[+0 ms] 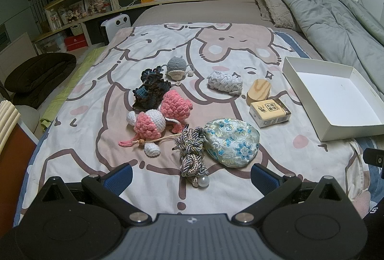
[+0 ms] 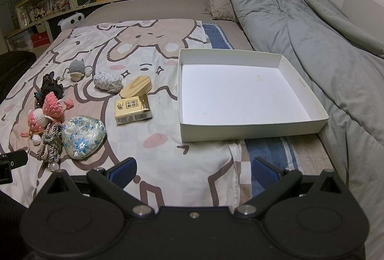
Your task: Organize objects
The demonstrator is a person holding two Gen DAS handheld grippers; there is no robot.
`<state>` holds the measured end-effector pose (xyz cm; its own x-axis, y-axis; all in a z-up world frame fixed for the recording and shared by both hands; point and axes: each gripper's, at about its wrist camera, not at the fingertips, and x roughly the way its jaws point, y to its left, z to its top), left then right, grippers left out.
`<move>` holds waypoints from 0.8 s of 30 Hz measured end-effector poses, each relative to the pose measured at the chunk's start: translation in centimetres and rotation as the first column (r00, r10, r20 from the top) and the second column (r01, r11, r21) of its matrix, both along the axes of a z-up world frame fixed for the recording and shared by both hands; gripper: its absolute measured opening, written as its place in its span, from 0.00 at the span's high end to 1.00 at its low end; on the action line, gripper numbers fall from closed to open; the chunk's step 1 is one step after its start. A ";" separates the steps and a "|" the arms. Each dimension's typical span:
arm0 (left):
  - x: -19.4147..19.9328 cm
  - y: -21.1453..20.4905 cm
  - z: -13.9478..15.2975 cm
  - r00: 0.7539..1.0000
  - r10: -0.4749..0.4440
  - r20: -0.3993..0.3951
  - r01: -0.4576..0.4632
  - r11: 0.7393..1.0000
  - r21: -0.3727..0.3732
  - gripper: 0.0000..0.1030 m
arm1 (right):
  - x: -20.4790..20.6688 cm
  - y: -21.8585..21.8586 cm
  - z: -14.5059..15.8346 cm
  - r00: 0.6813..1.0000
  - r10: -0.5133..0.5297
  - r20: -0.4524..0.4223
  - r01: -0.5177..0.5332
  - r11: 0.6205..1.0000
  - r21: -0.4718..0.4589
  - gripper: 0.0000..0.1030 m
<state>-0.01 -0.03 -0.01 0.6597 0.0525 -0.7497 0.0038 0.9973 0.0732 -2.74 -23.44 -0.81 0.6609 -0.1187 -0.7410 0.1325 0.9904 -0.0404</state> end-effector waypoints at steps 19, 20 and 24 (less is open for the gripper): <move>0.4 0.0 0.3 1.000 0.013 0.011 -0.013 1.000 0.001 0.00 | -0.2 0.0 0.0 1.000 -0.016 0.025 0.017 1.000 -0.001 0.00; 0.4 0.0 0.3 1.000 0.014 0.013 -0.014 1.000 0.002 0.00 | -0.2 0.0 0.0 0.999 -0.014 0.036 0.014 1.000 0.002 0.00; 0.7 -0.1 0.8 0.999 0.028 0.020 -0.028 1.000 0.008 0.00 | 0.8 0.3 0.6 0.999 0.004 0.046 -0.004 1.000 0.001 0.00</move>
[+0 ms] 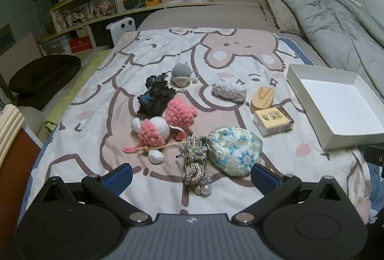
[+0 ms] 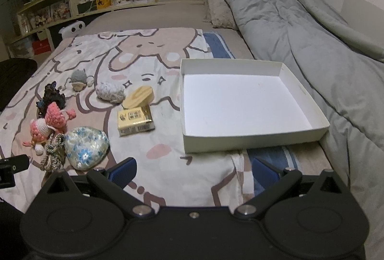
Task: Organize objects
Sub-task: 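Grasp the braided cord with the left tool while the right tool grasps the brocade pouch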
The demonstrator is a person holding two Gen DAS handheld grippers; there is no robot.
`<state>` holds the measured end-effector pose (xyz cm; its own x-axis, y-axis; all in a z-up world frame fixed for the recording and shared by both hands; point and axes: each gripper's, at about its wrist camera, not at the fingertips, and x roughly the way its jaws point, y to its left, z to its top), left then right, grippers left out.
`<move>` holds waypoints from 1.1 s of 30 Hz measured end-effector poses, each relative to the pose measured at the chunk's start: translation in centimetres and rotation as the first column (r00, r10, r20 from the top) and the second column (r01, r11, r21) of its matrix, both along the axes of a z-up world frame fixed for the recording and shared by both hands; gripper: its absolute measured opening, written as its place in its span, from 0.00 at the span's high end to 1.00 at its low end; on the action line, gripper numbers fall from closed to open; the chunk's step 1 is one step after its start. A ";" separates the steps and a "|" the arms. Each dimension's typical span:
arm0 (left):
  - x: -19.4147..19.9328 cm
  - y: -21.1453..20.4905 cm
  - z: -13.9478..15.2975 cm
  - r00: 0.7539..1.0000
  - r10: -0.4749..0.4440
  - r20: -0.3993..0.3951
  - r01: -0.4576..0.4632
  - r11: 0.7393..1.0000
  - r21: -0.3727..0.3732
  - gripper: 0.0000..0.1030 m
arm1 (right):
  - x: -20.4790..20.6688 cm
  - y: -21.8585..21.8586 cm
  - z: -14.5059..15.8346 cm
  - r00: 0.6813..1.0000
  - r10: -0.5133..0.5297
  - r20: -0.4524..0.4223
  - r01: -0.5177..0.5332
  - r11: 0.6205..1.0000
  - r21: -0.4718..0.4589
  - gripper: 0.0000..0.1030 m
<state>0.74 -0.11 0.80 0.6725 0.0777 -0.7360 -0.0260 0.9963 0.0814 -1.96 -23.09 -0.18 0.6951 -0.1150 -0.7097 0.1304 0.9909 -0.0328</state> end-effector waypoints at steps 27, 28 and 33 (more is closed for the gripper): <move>7.5 0.9 -1.3 0.971 0.205 -0.127 -0.209 0.978 -0.020 0.00 | 11.4 2.6 1.5 0.967 0.246 0.070 -0.251 0.963 0.095 0.00; 7.9 1.0 -1.7 0.967 0.213 -0.142 -0.218 0.976 -0.024 0.00 | 11.8 2.6 1.2 0.966 0.250 0.062 -0.255 0.961 0.103 0.00; 8.9 1.6 -3.3 0.946 0.251 -0.206 -0.261 0.965 -0.023 0.00 | 13.7 3.0 -0.6 0.955 0.294 0.025 -0.295 0.945 0.140 0.00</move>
